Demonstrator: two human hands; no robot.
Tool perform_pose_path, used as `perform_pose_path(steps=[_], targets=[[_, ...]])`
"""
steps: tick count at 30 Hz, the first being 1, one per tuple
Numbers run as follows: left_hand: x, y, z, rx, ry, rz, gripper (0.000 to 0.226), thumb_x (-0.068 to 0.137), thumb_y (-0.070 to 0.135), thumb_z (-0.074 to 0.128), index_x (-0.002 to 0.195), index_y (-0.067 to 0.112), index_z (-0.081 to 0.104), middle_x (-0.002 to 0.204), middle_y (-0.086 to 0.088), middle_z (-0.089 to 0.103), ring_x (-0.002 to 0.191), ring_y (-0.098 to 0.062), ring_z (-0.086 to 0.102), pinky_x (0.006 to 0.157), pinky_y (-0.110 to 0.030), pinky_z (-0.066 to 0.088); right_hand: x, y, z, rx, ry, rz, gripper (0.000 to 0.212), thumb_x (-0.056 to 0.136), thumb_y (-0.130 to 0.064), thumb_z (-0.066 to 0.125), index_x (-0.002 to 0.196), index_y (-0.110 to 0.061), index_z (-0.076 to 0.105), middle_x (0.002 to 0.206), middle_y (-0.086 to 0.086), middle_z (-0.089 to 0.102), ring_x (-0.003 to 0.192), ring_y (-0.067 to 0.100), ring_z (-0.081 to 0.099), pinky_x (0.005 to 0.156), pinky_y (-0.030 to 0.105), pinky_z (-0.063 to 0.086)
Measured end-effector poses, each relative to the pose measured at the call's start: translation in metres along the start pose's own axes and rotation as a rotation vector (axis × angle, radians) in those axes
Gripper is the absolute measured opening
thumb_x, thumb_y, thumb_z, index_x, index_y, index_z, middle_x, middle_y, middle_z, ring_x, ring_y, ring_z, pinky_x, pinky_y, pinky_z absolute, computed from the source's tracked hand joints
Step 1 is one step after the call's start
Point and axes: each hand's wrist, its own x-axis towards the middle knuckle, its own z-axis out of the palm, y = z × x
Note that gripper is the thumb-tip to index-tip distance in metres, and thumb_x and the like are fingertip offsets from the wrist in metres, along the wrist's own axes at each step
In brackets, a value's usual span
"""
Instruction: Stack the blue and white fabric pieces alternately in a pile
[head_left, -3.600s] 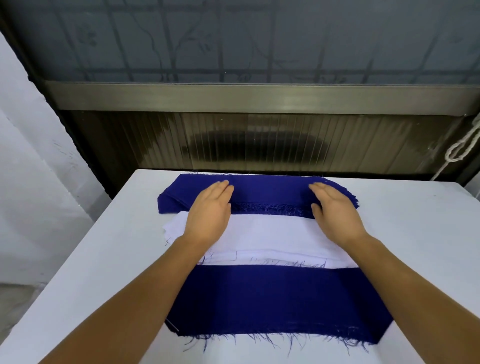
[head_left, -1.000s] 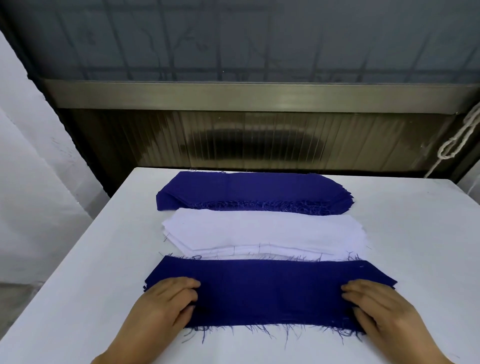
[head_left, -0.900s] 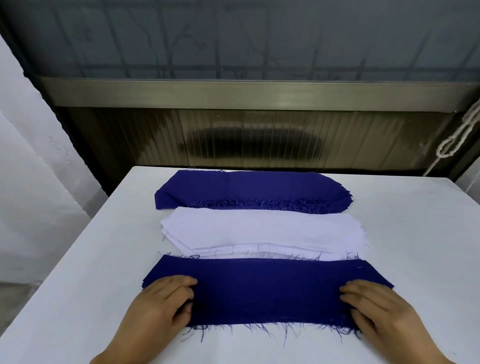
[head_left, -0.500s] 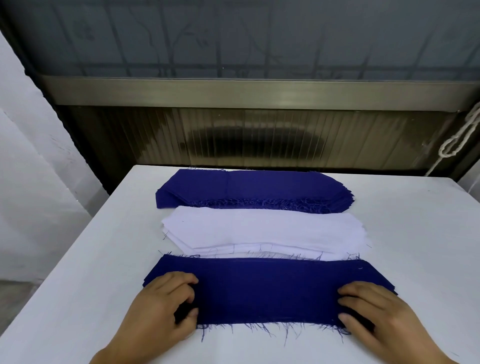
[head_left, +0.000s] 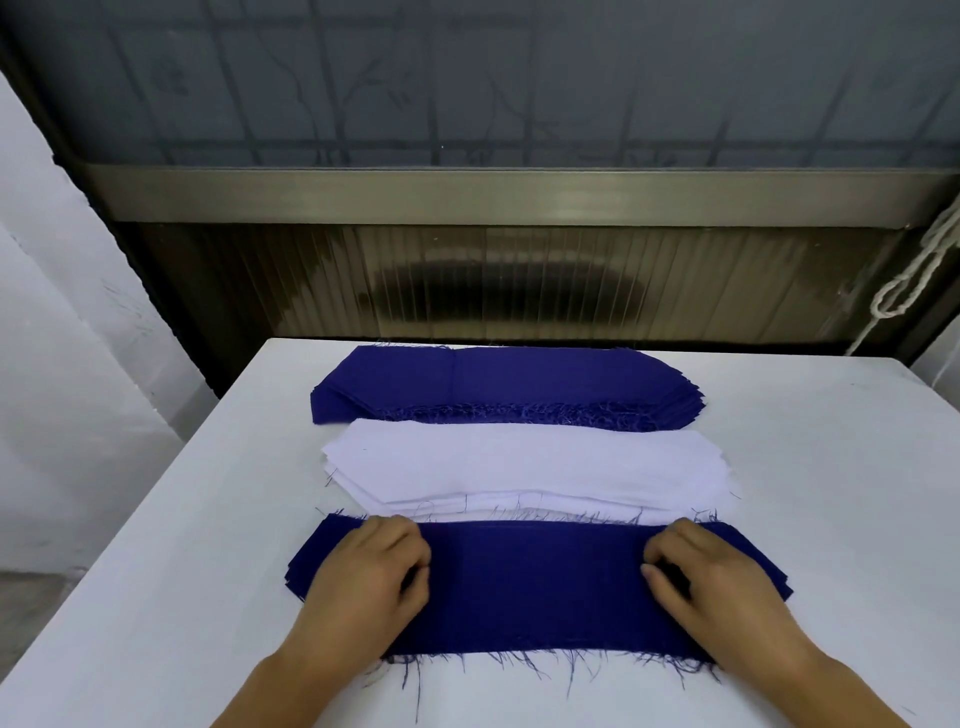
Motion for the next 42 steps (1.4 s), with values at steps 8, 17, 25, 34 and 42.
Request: perform_pose_path(steps=[8, 17, 25, 34, 42], targets=[[0.007, -0.026, -0.017, 0.13, 0.082, -0.181, 0.026, 0.064, 0.005, 0.082, 0.067, 0.018, 0.06, 0.068, 0.01, 0.055, 0.061, -0.013, 0.051, 0.049, -0.028, 0.045, 0.014, 0.027, -0.013, -0.174, 0.092, 0.161, 0.023, 0.073, -0.011, 0.079, 0.069, -0.022, 0.059, 0.068, -0.009, 0.055, 0.056, 0.015, 0.055, 0.044, 0.031, 0.046], [0.077, -0.008, 0.03, 0.06, -0.002, 0.01, 0.051, 0.096, 0.035, 0.054, 0.143, 0.018, 0.046, 0.151, 0.004, 0.04, 0.139, -0.014, 0.036, 0.112, -0.02, 0.015, 0.066, 0.012, 0.021, -0.002, 0.01, 0.012, 0.039, 0.085, -0.023, 0.07, 0.122, -0.014, 0.064, 0.128, -0.004, 0.06, 0.118, 0.017, 0.055, 0.104, 0.031, 0.039], [0.069, -0.01, 0.04, 0.081, 0.146, 0.073, 0.038, 0.078, 0.014, 0.079, 0.114, 0.013, 0.072, 0.123, 0.0, 0.066, 0.113, -0.018, 0.063, 0.101, -0.034, 0.041, 0.058, 0.015, 0.029, -0.019, 0.195, -0.044, 0.023, 0.084, -0.007, 0.072, 0.105, -0.013, 0.074, 0.115, -0.003, 0.07, 0.105, 0.018, 0.066, 0.094, 0.032, 0.047], [0.068, -0.009, 0.031, 0.056, 0.231, 0.082, 0.015, 0.076, 0.008, 0.079, 0.086, 0.017, 0.073, 0.086, 0.008, 0.062, 0.074, -0.013, 0.055, 0.059, -0.027, 0.05, 0.056, 0.018, 0.026, 0.058, 0.265, -0.038, 0.026, 0.069, 0.003, 0.08, 0.085, -0.015, 0.07, 0.091, -0.009, 0.067, 0.082, 0.012, 0.062, 0.07, 0.021, 0.05], [0.065, -0.004, 0.024, 0.029, 0.286, 0.079, 0.018, 0.093, 0.018, 0.056, 0.096, 0.014, 0.073, 0.095, 0.006, 0.066, 0.083, -0.012, 0.058, 0.072, -0.025, 0.05, 0.051, 0.017, 0.023, 0.19, 0.257, -0.036, 0.011, 0.089, -0.012, 0.065, 0.094, -0.02, 0.069, 0.098, -0.017, 0.062, 0.093, 0.0, 0.055, 0.08, 0.011, 0.043]])
